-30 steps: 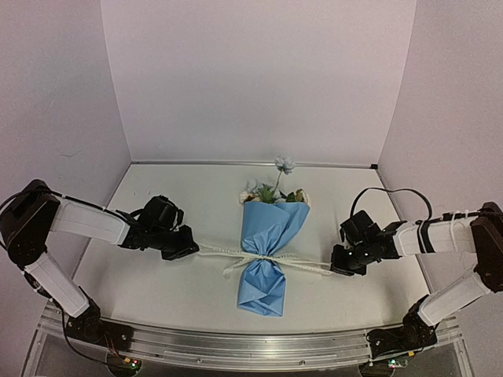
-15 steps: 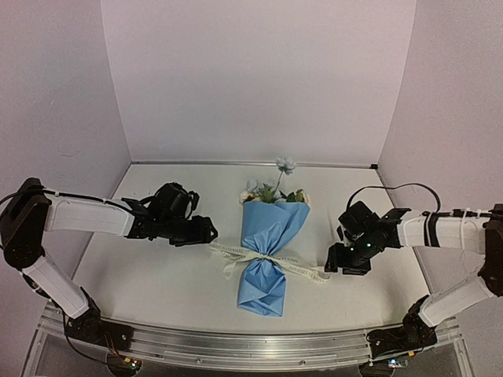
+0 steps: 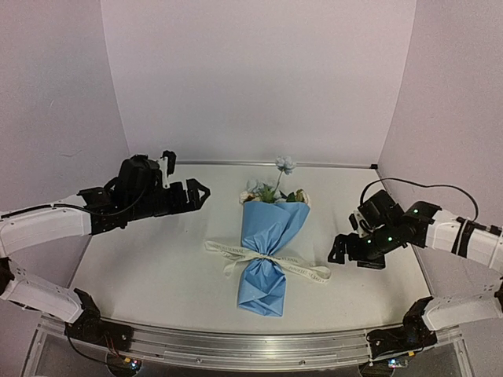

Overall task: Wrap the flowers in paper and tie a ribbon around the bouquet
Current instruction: Reset both arms

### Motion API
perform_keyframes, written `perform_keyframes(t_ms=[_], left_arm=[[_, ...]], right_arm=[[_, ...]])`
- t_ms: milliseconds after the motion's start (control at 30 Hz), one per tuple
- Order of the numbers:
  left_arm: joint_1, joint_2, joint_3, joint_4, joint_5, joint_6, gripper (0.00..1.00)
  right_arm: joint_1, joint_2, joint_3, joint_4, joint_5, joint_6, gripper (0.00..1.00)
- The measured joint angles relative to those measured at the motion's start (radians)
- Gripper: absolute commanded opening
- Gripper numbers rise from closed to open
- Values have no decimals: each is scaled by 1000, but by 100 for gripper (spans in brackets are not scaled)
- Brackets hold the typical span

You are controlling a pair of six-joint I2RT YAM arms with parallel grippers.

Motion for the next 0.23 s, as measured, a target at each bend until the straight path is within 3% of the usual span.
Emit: perform_keyframes(t_ms=[233], left_arm=[[0,-35,48,-22,-82,10,100]], right_arm=[[0,-98,-17,-57,54,-21,98]])
